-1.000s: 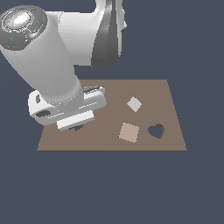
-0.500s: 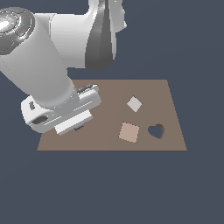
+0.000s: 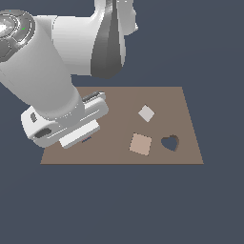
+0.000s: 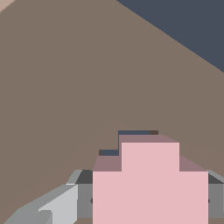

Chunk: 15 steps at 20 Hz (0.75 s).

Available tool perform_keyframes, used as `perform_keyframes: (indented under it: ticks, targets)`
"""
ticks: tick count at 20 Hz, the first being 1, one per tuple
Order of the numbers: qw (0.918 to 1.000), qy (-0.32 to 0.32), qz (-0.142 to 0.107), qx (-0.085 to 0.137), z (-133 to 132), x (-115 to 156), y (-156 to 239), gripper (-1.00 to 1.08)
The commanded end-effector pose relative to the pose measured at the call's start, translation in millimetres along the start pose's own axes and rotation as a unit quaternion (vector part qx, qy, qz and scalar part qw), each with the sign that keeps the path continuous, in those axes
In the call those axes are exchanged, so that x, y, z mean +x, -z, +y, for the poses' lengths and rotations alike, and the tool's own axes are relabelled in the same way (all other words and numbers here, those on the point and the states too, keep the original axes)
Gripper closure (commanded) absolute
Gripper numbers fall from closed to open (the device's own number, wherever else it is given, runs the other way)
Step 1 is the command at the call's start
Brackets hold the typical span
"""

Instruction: Insert a designated object into the corresponding slot on a board.

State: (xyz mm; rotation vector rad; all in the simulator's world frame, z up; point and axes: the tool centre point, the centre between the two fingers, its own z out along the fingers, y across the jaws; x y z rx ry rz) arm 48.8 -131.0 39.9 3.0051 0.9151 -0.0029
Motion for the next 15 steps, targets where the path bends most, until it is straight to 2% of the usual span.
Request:
perform_keyframes:
  ticks: [1, 5, 6, 15]
  targets:
    - [1.0, 0.001, 0.0, 0.0, 0.2, 0.3, -2.9, 1.08]
    - [1.0, 0.002, 0.0, 0.0, 0.7, 0.7, -9.1, 1.08]
    - [1.0, 0.002, 0.0, 0.0, 0.7, 0.7, -9.1, -0.92]
    - [1.0, 0.002, 0.0, 0.0, 0.7, 0.7, -9.1, -0.92]
